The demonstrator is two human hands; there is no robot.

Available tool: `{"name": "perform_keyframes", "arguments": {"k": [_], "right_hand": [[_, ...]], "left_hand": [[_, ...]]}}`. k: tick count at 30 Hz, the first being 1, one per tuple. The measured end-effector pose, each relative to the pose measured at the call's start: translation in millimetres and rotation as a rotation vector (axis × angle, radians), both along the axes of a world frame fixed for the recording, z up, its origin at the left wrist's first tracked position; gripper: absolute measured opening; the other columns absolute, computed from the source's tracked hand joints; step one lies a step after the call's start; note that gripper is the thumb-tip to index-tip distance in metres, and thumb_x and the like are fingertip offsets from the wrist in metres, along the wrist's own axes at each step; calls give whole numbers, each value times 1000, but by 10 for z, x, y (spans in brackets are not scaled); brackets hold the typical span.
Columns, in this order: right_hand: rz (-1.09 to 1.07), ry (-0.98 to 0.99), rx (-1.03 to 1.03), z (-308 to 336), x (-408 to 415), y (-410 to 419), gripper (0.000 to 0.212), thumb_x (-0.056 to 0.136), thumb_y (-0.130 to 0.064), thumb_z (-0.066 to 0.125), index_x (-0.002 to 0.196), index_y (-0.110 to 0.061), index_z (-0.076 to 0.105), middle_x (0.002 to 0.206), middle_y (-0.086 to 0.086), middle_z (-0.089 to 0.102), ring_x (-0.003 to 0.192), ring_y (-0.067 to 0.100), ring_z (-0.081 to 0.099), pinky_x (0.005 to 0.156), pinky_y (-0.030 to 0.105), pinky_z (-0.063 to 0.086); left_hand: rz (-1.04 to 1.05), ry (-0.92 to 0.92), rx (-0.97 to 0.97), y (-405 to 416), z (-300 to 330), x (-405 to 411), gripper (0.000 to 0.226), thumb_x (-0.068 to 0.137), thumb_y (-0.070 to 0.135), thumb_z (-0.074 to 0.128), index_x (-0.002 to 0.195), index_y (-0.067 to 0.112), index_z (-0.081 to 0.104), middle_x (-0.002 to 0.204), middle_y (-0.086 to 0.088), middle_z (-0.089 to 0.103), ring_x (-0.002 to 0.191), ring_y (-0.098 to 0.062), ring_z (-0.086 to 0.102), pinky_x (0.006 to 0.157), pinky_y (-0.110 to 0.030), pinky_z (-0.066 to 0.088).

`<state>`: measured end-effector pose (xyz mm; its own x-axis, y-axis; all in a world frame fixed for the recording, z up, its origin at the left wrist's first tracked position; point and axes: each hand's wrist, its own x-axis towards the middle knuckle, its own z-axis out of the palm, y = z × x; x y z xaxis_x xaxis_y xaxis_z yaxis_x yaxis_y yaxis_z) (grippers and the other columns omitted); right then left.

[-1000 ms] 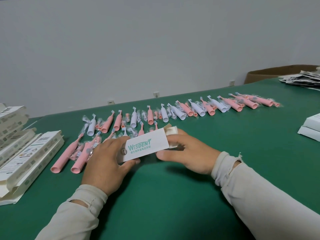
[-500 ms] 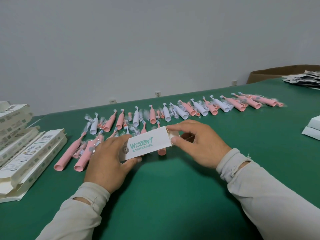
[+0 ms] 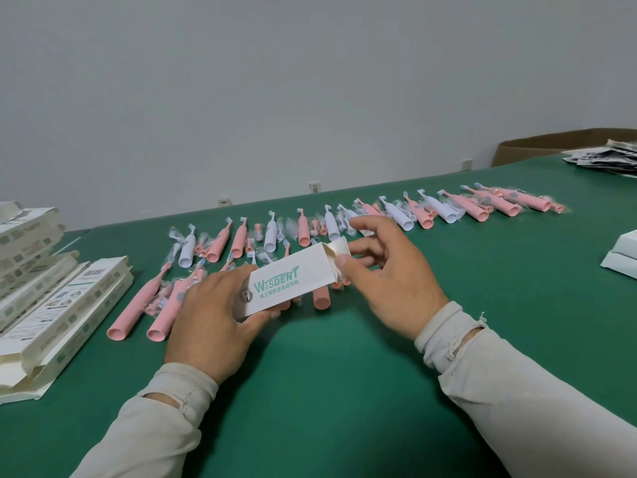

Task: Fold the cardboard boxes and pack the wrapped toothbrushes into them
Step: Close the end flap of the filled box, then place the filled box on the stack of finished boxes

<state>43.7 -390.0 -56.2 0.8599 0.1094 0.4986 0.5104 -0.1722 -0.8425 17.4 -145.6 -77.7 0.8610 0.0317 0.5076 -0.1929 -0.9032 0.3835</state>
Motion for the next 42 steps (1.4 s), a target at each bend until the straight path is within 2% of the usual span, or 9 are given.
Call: {"name": "perform_keyframes", "arguments": {"k": [4,7,14,28,36,42], "right_hand": [[42,75,81,19,13,-24,7,85,-22,78,90,-23,73,79,-12,74,63,-1,61,62,13,48],[14,94,36,-2,18,-21,7,86,-18,77,87,-23,73,75,-17,72,60,-2,59,60,12,46],[-10,148,59,1,23,-5,6,88,-12,73,89,-18,72,75,-14,73,62,2,66,63,20,54],[-31,141,10,5,28,-8,7,88,-14,73,85,-20,73,74,-14,72,63,3,66,62,18,52],[-35,111,-12,7,-4,-17,11,88,-12,72,84,-22,75,68,-18,70,55,-1,60,56,10,44],[-111,81,-85,-21,2,-11,9,86,-21,74,80,-28,73,74,-23,70,63,-1,57,61,9,44]], "left_hand": [[19,-4,6,-11,-3,-4,65,76,44,81,135,34,55,127,6,62,116,-22,50,98,-41,40],[24,-6,10,-7,-10,-4,66,76,45,81,136,34,54,128,7,62,116,-22,50,97,-41,40],[19,-3,17,1,-19,6,67,76,47,80,136,34,55,129,6,62,118,-23,50,99,-40,38],[29,-1,26,1,-20,3,67,76,47,80,136,35,54,129,6,61,117,-23,49,97,-40,37],[36,3,24,-4,-28,-3,68,76,47,80,137,36,53,130,5,61,117,-24,48,98,-41,38],[51,11,37,-16,-22,-6,71,76,50,79,139,35,52,133,5,60,119,-24,48,100,-43,39]]}}
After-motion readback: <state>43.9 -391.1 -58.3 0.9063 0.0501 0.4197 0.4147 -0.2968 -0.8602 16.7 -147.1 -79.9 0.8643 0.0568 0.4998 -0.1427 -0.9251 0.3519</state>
